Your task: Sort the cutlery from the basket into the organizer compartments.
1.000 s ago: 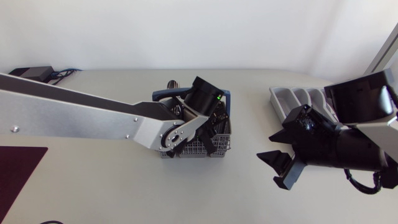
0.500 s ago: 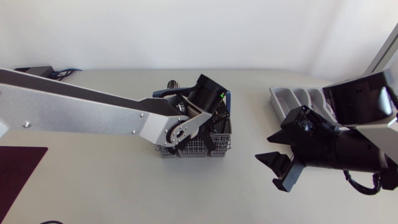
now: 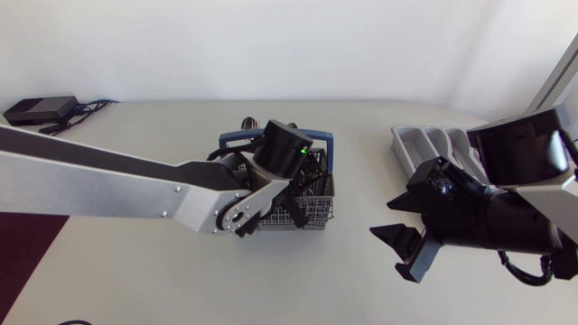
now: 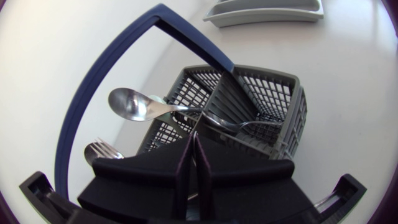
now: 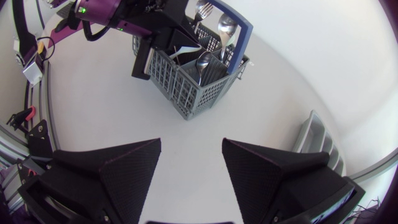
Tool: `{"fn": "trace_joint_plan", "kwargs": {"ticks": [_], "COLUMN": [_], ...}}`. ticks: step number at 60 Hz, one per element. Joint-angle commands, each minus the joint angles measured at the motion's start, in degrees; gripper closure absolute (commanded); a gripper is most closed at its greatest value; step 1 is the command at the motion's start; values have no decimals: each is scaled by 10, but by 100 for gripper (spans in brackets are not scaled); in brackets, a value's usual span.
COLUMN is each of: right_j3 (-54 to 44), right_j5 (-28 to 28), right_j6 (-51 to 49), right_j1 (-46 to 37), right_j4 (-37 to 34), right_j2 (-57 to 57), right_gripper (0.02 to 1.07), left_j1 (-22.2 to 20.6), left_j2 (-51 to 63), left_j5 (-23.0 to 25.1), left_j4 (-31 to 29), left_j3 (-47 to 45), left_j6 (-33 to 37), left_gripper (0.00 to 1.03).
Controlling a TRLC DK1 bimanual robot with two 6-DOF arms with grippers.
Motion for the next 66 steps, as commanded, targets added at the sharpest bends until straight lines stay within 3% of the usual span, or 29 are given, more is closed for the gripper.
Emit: {"fn": "trace_joint_plan", "kwargs": {"ticks": [1, 19, 40, 66], "right_j3": [-15, -21, -11, 34], "right_j5": [1, 7, 9, -14], "right_j6": [10, 18, 23, 76], "right_j1": [4, 18, 31, 76], "right_j4": [-3, 0, 14, 71], "right_j2": [-2, -1, -18, -54], "right_gripper": [35, 35, 35, 35], "left_j1": [-6, -43, -49, -40], "left_j2": [-31, -127, -224, -266], "left_j5": [2, 4, 5, 55], "left_j4": [16, 165, 260, 43], "left_j3": [-43, -145, -173, -38], "left_j6": [2, 41, 40, -162], "left_gripper": [100, 100, 100, 100]}}
